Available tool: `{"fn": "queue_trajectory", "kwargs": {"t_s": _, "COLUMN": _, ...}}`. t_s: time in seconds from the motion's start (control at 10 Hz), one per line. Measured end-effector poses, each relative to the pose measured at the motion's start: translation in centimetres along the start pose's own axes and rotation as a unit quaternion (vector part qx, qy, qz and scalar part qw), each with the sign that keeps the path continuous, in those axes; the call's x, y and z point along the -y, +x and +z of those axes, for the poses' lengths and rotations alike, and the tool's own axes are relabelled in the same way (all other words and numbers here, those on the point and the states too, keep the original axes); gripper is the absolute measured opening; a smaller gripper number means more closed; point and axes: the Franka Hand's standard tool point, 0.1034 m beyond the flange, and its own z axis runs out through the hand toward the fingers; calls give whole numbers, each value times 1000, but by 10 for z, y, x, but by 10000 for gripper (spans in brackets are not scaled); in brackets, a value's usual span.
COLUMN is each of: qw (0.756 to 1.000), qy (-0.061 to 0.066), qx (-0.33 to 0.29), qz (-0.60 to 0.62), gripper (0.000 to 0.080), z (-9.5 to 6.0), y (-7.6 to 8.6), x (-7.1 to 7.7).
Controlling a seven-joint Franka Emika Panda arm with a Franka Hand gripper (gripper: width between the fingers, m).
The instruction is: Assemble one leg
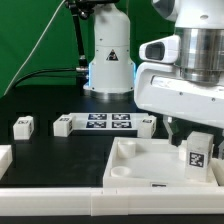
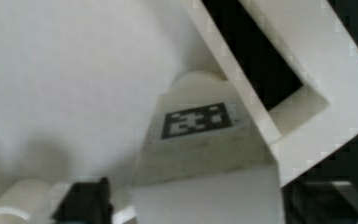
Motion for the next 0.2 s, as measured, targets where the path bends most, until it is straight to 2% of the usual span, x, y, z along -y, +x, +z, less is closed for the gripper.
{"fn": "queue_trajectory", "kwargs": {"t_s": 0.1, "qw": 1000, "qy": 0, "qx": 0, "qz": 0, "gripper": 632, "z": 0, "y": 0, "x": 0}}
{"fn": "queue_trajectory", "kwargs": {"t_s": 0.2, "qw": 1000, "qy": 0, "qx": 0, "qz": 0, "gripper": 632, "z": 0, "y": 0, "x": 0}}
